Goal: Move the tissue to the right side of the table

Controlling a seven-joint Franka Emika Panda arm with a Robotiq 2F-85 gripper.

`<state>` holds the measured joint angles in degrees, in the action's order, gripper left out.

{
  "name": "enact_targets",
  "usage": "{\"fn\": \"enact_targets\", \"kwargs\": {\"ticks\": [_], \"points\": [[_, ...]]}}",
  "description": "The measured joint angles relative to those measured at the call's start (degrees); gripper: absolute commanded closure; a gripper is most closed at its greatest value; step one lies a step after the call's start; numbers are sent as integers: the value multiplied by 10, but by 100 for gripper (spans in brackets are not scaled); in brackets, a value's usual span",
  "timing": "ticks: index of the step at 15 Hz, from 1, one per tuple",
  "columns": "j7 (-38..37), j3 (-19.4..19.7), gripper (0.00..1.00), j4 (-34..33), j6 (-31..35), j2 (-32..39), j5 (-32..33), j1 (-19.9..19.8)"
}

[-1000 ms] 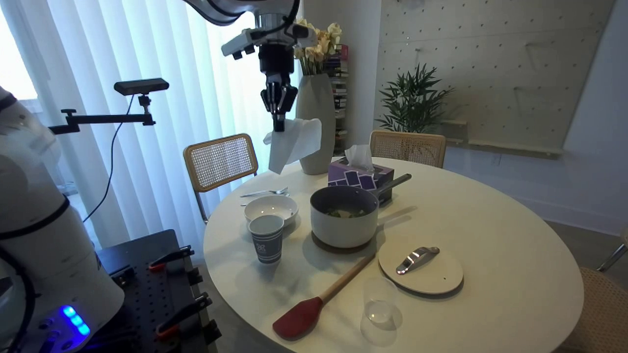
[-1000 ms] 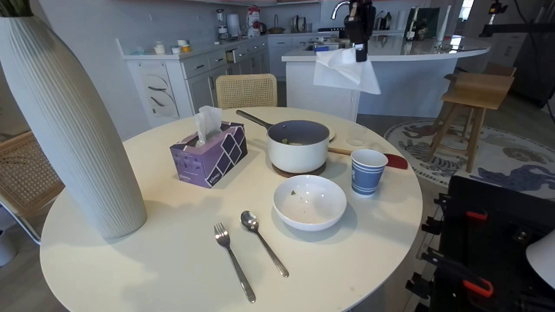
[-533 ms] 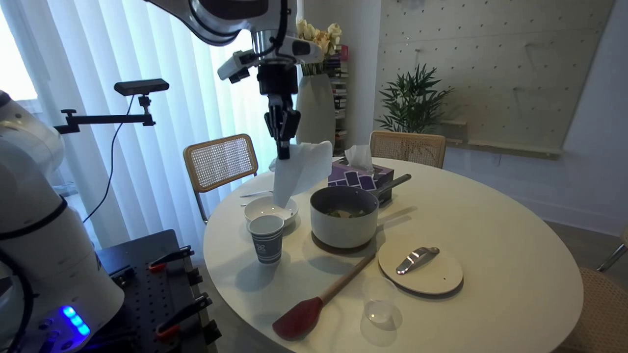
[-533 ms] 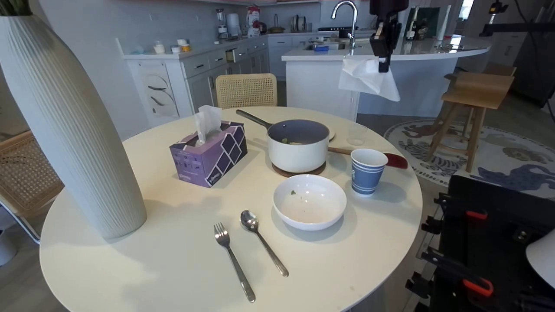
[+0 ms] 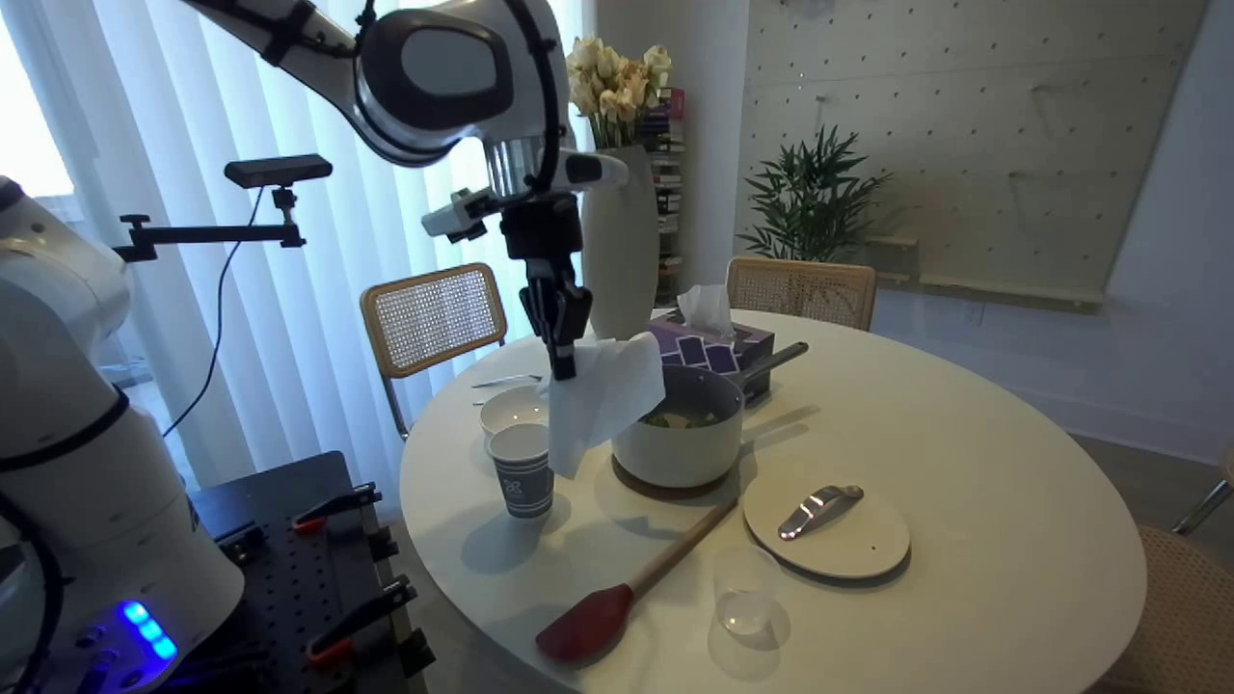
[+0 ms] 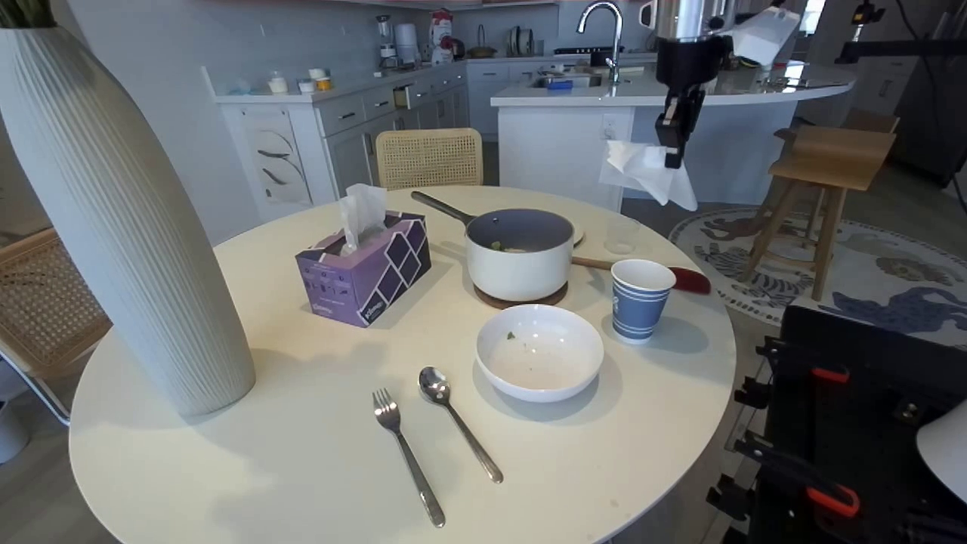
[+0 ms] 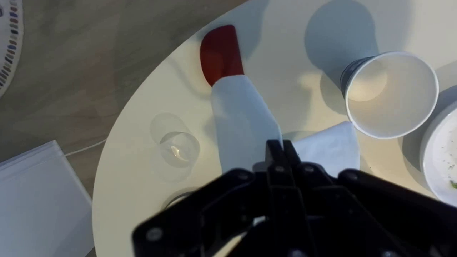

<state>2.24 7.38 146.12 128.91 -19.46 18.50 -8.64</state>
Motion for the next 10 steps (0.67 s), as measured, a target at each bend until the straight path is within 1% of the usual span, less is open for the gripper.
{"fn": "enact_targets", "kwargs": {"ticks": [5,10], "points": [[-2,0,100,44,62,19,12,-6],[-3,0,100,63,86,48,15,-16]]}}
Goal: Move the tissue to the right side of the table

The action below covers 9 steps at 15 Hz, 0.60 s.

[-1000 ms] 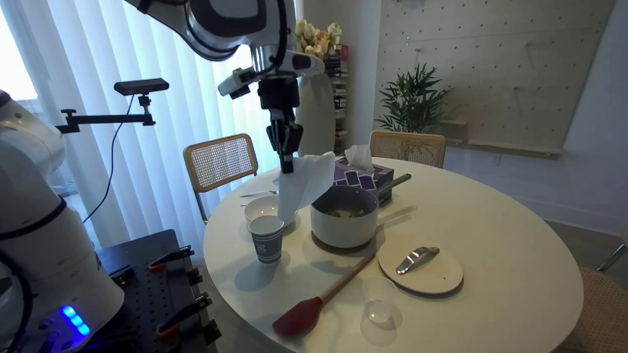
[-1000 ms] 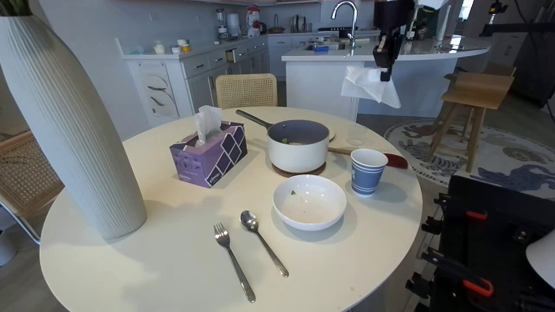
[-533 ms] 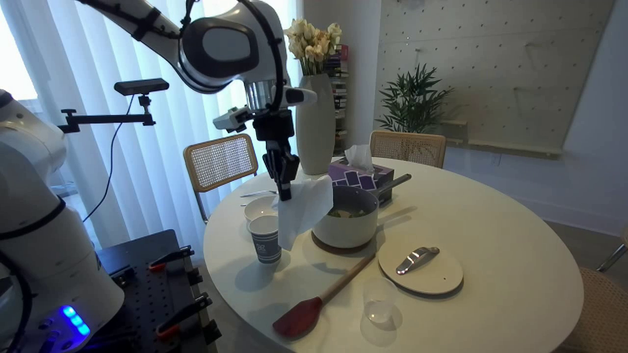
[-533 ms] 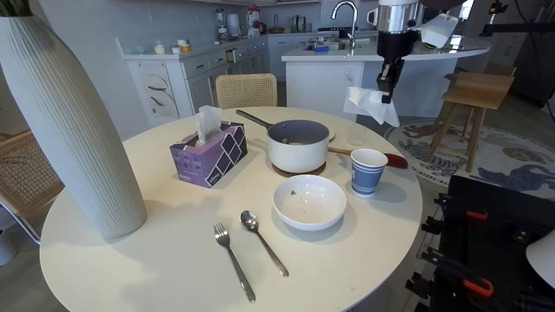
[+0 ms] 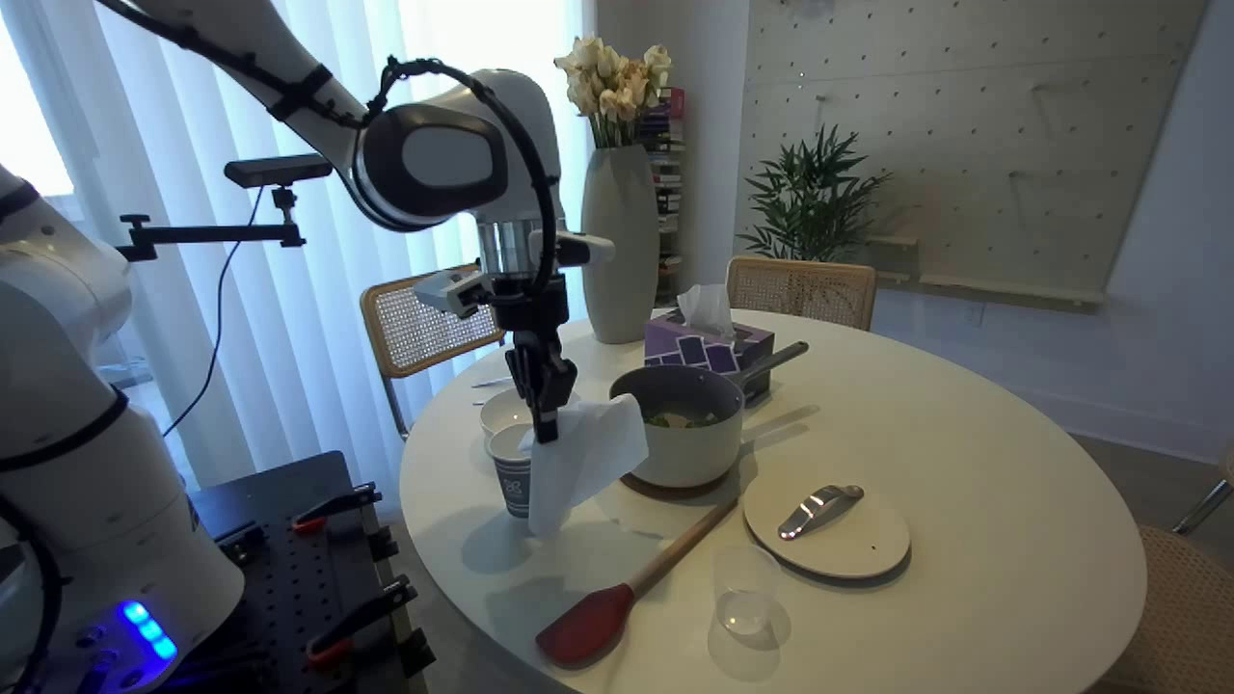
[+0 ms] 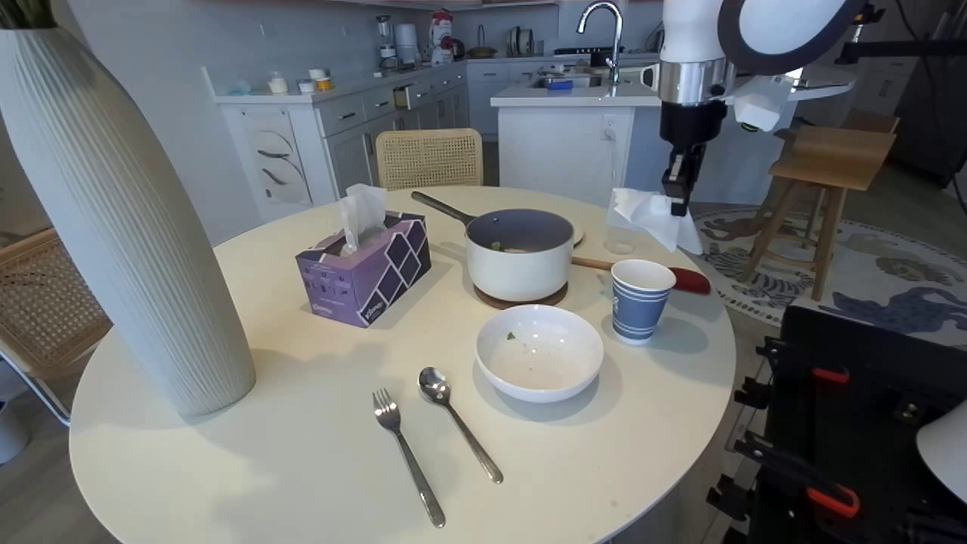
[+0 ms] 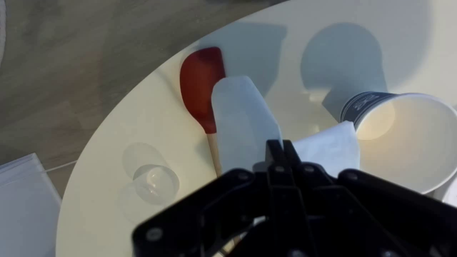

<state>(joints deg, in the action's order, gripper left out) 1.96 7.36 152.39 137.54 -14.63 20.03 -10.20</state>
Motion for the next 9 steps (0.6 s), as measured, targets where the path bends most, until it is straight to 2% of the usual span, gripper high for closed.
{"fn": "enact_targets", "kwargs": {"ticks": [9], "points": [[-2,0,100,17,36,51,8,-14]]}}
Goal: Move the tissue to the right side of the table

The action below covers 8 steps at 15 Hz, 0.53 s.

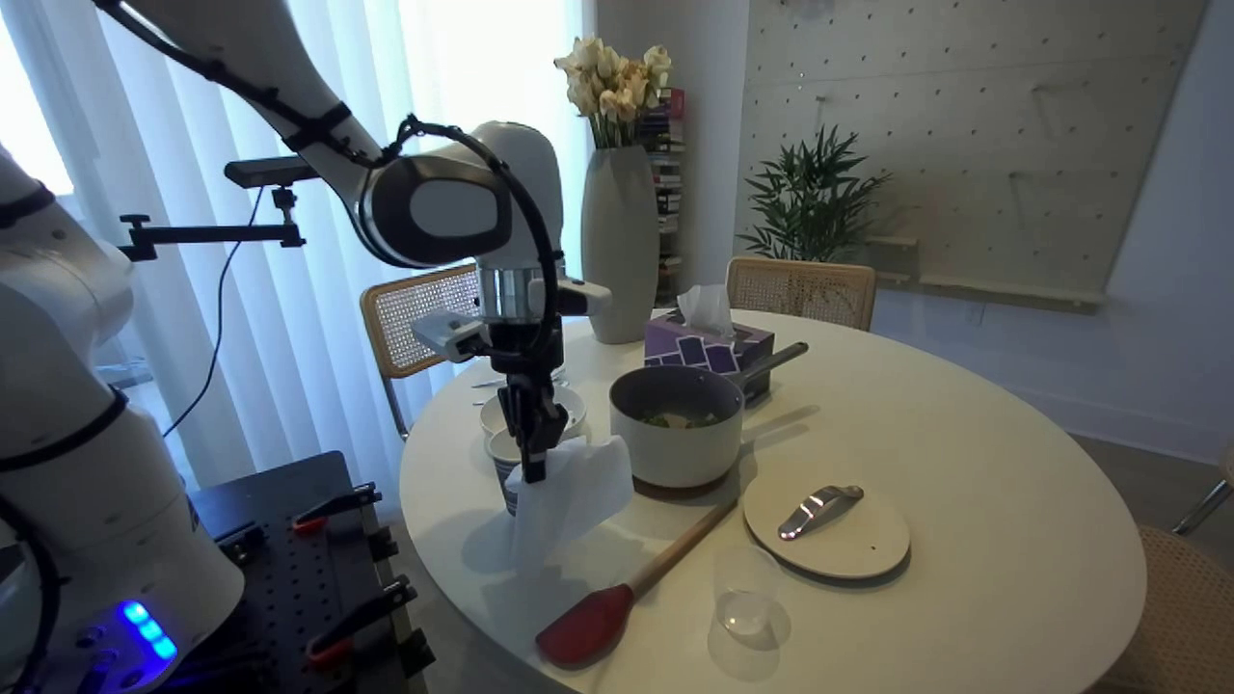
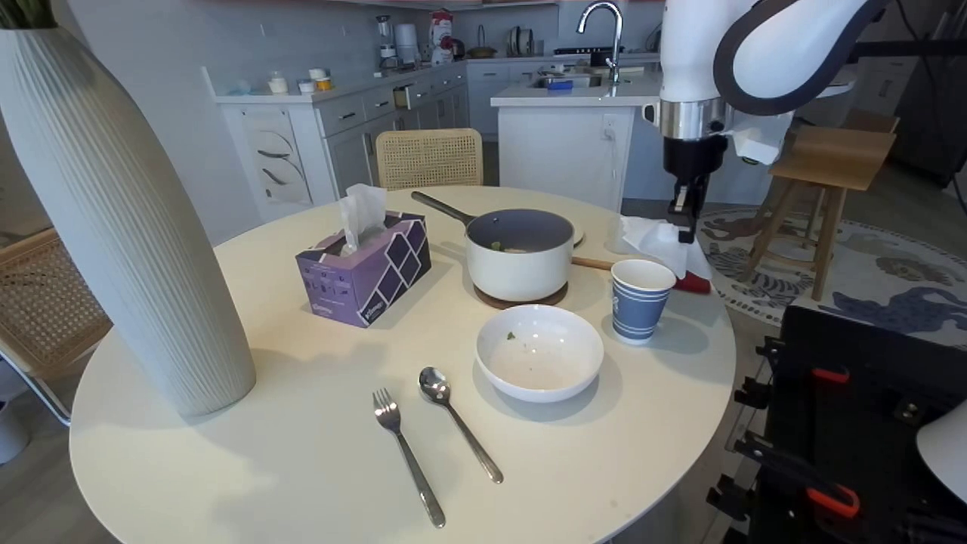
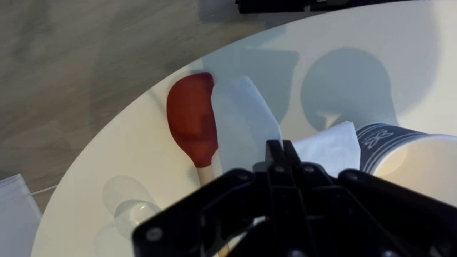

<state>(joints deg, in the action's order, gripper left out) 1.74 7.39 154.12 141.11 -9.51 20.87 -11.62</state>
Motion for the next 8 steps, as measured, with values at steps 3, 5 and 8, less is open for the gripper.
{"fn": "enact_targets", "kwargs": {"ticks": [3,5,8], "points": [[-20,0,100,1,14,17,29,-5],[-34,0,100,1,25,28,45,-7],[-49,0,95,1,38,42,63,-7]]}}
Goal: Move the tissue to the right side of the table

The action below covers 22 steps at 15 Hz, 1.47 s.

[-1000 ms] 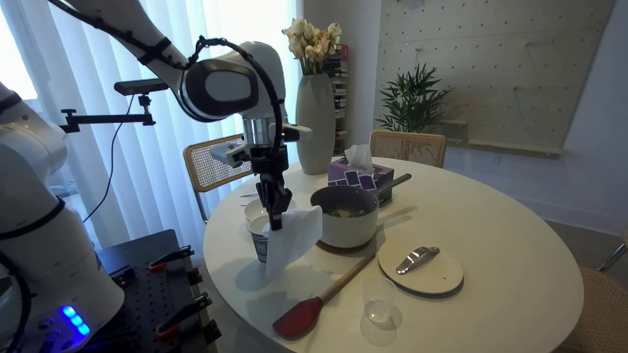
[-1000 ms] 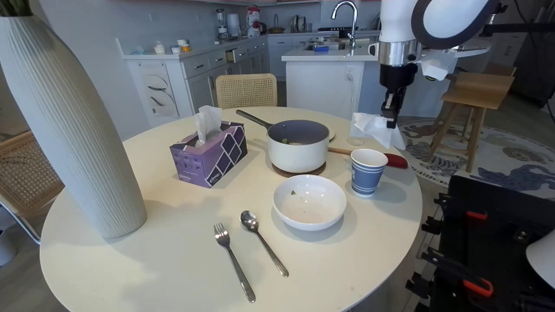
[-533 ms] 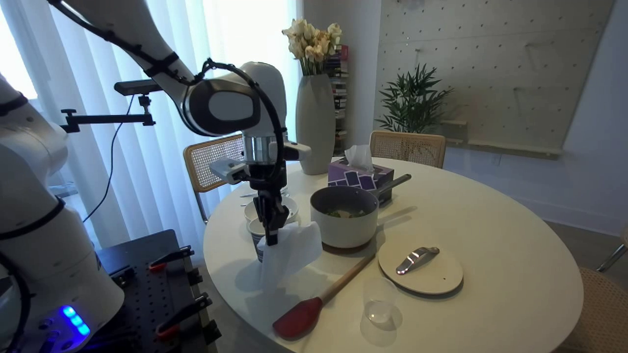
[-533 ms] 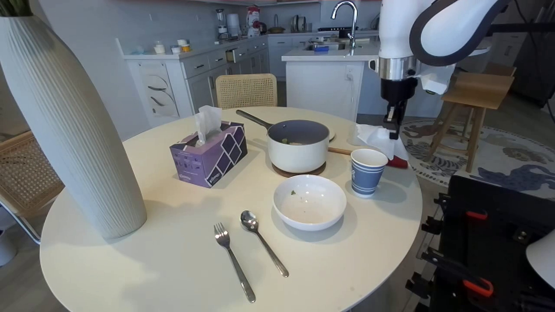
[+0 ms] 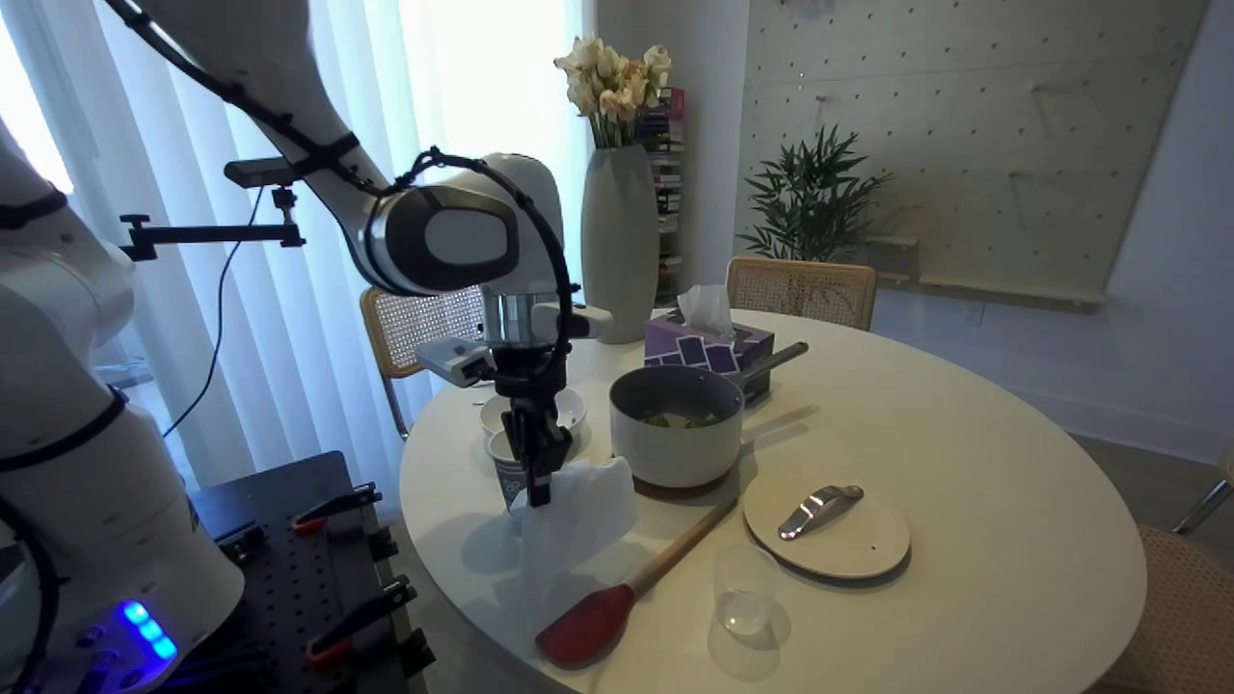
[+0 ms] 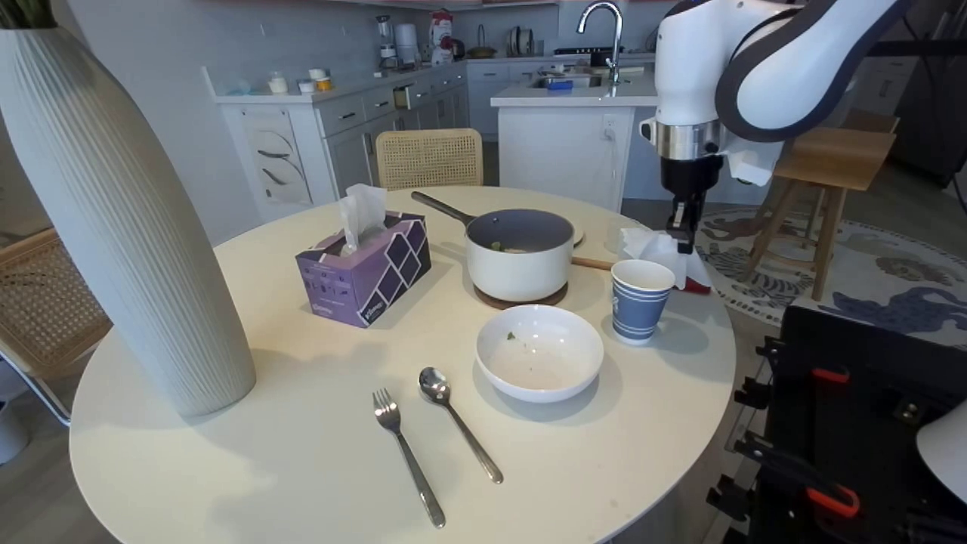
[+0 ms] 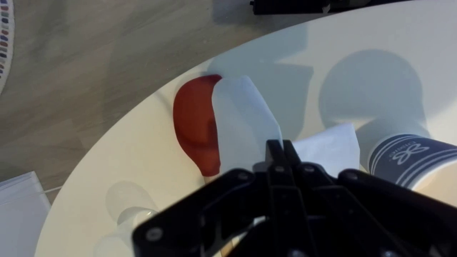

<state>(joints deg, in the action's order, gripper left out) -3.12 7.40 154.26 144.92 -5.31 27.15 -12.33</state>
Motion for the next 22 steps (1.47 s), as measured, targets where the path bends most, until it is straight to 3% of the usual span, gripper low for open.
{"fn": "enact_targets", "kwargs": {"ticks": [1,4,12,17,22], "points": [[-9,0,73,0,5,5,10,0],[-39,0,64,-2,13,15,38,0],[-63,0,2,-17,14,18,59,1],[-48,-4,0,-38,10,6,33,16],[49,-18,0,-85,-94,-40,-111,59]]}}
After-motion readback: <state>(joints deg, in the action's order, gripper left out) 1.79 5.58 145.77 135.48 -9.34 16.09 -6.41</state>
